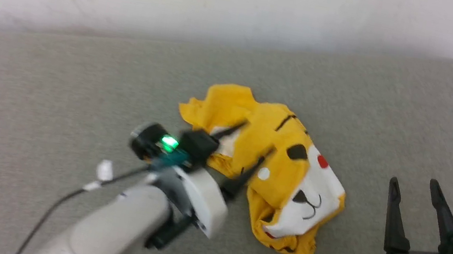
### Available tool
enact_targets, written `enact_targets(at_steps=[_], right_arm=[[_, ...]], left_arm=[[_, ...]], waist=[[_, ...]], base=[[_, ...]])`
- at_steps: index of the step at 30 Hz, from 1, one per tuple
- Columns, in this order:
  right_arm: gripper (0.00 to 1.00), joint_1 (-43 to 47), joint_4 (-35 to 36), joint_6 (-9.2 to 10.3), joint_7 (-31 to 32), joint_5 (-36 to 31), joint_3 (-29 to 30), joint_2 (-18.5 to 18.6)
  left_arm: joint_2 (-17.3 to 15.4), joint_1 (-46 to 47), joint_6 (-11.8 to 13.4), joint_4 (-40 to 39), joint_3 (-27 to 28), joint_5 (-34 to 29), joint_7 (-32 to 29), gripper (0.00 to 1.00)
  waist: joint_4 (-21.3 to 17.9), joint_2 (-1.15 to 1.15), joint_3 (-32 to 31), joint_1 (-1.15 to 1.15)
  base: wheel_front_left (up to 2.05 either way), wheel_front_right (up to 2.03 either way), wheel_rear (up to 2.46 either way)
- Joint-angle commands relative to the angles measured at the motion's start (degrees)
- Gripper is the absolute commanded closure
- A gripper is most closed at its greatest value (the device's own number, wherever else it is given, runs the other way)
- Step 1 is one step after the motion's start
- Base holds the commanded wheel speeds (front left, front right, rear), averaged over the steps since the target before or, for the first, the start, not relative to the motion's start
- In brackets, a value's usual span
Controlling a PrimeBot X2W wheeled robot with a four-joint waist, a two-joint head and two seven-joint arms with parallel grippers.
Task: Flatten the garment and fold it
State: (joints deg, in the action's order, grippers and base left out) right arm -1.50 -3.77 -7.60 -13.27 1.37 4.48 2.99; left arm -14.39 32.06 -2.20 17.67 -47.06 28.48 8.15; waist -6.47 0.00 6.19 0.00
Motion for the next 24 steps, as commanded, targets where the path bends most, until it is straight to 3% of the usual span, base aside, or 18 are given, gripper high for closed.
enact_targets(at_steps=[1,7,12,19,24], right_arm=[[0.00,0.64,0.23,0.11,0.14,-0.40,0.08,-0.11],[0.00,2.40,1.44,0.11,0.34,0.83,-0.83,-0.11],[0.00,4.43,4.22,0.11,-0.84,2.68,-2.79,-0.12],[0.00,6.00,4.62,0.11,-1.32,3.02,-3.21,-0.12],[0.00,7.04,4.19,0.11,-1.43,2.50,-4.46,-0.12]], left_arm=[[-0.94,-0.24,0.75,-0.63,1.07,0.63,0.76,0.00],[-5.51,-6.56,7.59,-4.83,9.62,3.54,5.33,0.00],[-6.23,-16.12,12.58,-8.30,16.25,2.84,6.78,0.00],[-3.48,-28.67,15.33,-16.44,24.32,-5.33,6.83,0.00],[-1.19,-34.45,14.71,-18.46,27.13,-9.09,6.84,0.00]], waist=[[5.01,0.00,-4.98,0.00],[7.34,0.00,-7.50,0.00],[8.38,0.00,-8.68,0.00],[8.46,0.00,-8.76,0.00],[8.40,0.00,-8.51,0.00]], base=[[0.00,0.00,0.00],[0.00,0.00,0.00],[0.00,0.00,0.00],[0.00,0.00,0.00],[0.00,0.00,0.00]])
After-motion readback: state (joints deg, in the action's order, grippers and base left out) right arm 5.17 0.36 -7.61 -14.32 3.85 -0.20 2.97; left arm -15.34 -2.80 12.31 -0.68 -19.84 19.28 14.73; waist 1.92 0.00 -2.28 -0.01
